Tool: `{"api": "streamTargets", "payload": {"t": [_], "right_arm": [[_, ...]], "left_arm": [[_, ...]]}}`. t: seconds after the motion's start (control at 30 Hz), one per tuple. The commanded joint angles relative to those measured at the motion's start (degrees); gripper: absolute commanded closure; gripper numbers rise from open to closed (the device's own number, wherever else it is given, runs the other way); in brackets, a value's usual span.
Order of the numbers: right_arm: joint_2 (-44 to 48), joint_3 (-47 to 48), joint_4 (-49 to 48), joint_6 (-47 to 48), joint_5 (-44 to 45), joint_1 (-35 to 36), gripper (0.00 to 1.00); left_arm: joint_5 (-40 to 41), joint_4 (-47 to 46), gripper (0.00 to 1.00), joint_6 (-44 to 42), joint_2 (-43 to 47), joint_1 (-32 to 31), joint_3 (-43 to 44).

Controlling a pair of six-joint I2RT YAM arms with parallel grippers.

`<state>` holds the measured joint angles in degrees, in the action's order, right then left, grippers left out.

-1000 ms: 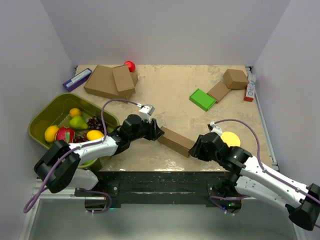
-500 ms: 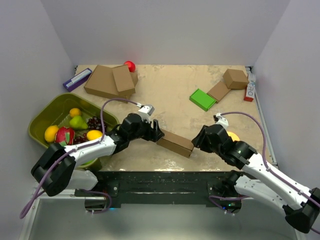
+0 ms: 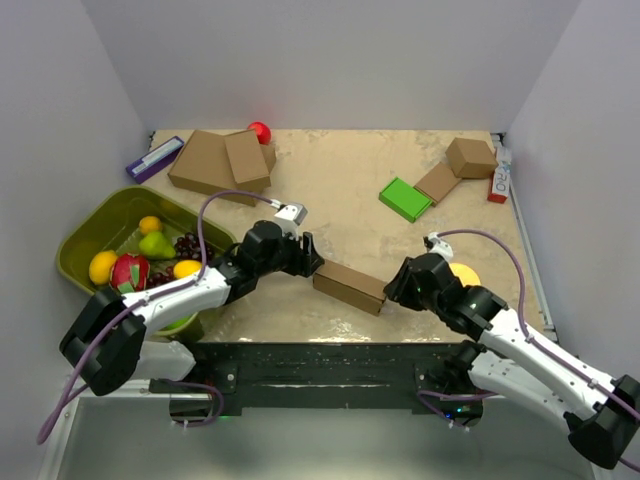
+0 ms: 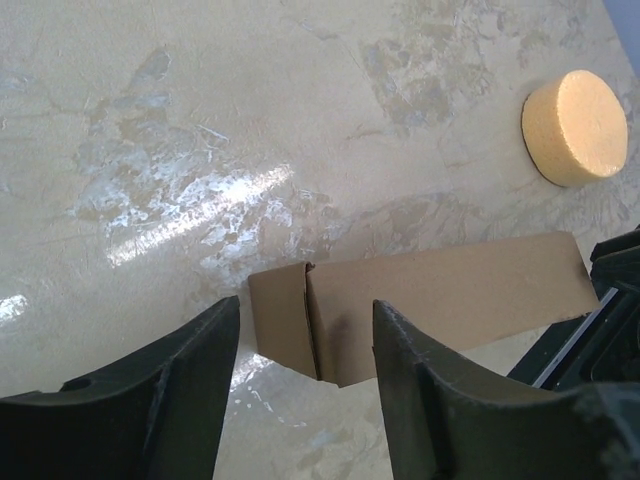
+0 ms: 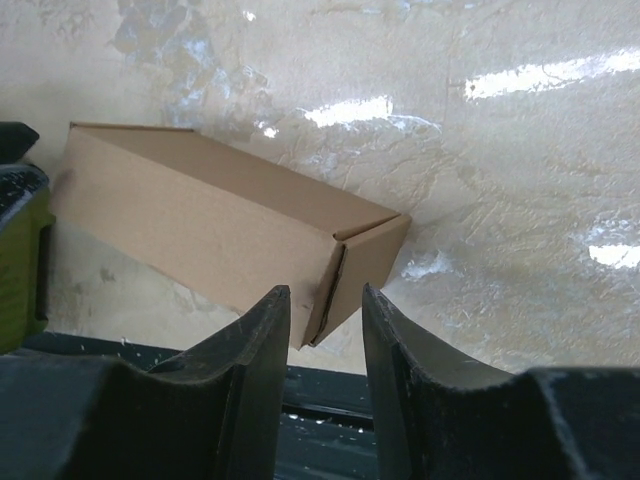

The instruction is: Fold the paper box

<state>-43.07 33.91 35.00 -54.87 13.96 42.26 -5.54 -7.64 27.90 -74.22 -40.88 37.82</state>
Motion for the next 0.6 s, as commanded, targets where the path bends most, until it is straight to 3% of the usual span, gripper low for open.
{"api": "streamTargets", "payload": {"t": [0.0,0.2,0.57], "right_arm": [[-0.3,-1.5,-2.0,0.1,-1.6,-0.2,0.62],[-1.3,-3.2,-1.9,-0.1,-2.4,-0.2,0.66],[-1.9,-6.3,-0.6,0.0,-4.2,-0.2,0.82]], "left_arm": [[0.4,-0.7,0.45,-0.2,1.3,0.5,0.1],[0.5,-1.2,0.57,0.2,0.9,0.5,-2.2],[0.5,0.3,0.71,0.4,0.1,0.5,-6.4]]}}
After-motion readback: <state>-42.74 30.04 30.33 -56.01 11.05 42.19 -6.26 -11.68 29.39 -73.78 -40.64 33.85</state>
